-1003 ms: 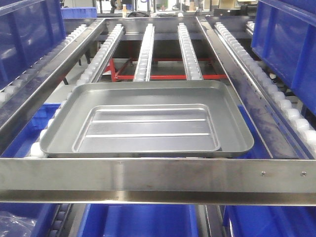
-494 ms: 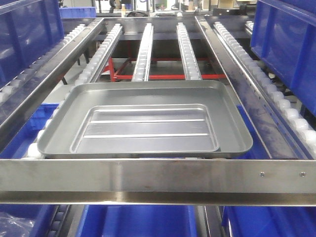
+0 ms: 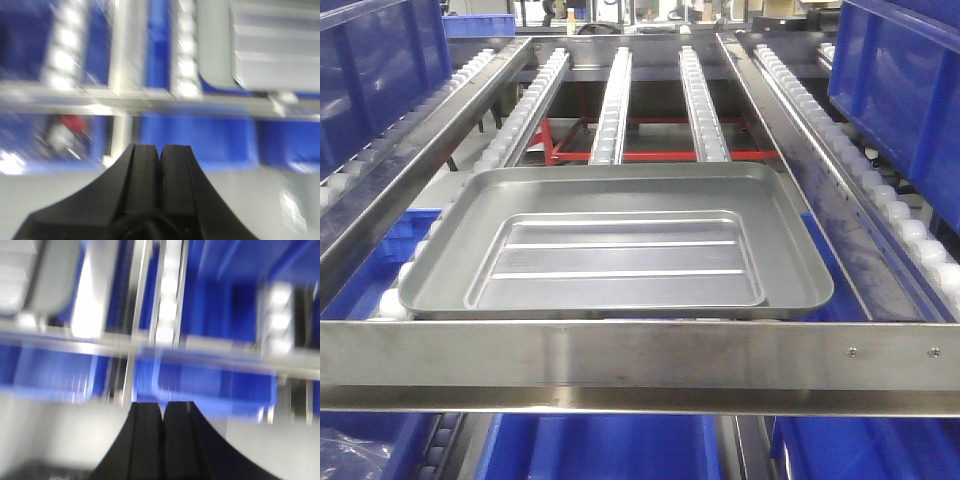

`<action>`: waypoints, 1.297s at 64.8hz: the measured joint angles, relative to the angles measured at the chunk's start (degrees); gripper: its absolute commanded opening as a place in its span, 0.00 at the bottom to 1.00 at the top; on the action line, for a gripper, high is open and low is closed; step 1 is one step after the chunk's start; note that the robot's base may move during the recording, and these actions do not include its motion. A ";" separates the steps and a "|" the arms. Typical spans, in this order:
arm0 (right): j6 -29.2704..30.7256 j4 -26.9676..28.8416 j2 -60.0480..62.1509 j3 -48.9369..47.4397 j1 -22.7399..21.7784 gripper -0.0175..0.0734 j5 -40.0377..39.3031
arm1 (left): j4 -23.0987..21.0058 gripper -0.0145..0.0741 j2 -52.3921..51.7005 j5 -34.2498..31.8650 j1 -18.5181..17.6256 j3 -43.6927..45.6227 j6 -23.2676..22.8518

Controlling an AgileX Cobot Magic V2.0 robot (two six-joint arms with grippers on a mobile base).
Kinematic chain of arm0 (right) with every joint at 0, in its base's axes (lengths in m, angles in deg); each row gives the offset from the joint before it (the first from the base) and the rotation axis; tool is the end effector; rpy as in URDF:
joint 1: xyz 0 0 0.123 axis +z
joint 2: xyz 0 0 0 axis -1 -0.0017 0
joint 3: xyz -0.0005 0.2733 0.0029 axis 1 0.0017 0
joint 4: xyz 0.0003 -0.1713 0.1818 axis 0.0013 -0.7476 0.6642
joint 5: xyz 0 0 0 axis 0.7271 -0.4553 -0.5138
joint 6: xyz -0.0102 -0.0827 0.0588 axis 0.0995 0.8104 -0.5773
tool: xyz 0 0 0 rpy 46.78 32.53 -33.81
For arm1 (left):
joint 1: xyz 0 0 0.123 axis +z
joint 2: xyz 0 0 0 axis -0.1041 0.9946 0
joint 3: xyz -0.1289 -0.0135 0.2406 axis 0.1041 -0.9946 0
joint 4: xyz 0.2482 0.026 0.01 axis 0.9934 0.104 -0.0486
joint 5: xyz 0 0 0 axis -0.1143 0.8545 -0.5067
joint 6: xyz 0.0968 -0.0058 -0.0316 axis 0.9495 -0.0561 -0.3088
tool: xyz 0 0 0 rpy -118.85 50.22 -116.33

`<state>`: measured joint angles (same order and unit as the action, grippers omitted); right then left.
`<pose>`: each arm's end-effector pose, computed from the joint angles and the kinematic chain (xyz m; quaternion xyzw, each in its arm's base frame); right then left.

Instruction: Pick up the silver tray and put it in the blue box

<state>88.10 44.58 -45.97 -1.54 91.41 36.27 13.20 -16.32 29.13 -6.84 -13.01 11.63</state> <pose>0.1304 0.0049 0.2562 -0.0105 0.9320 0.0131 0.3622 0.1265 -0.0241 0.2713 0.0143 0.9193 -0.1178 0.3752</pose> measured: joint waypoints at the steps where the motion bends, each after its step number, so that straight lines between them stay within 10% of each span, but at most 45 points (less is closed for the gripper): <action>1: 0.00 0.19 -0.56 0.00 0.00 0.25 0.25 | -0.59 0.06 0.84 -0.13 0.00 0.00 0.00; 23: 0.00 12.01 -9.49 -0.67 0.12 0.25 -1.06 | -13.68 0.06 17.94 -4.49 -1.05 0.58 3.17; 39: -5.28 13.01 -17.31 -8.08 10.90 0.26 -0.25 | -17.48 0.06 19.97 -7.01 -17.66 6.66 3.81; 57: -19.84 4.11 -36.10 -16.36 19.19 0.26 -7.39 | 10.18 0.06 38.31 -10.20 -30.75 17.45 -28.53; 84: -28.82 -3.26 -59.94 -38.96 22.46 0.26 -5.40 | 16.84 0.06 62.19 -11.41 -31.23 34.12 -36.27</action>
<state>59.29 41.33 -105.91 -40.50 113.87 30.87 30.04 45.87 17.72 -38.07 21.10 -24.65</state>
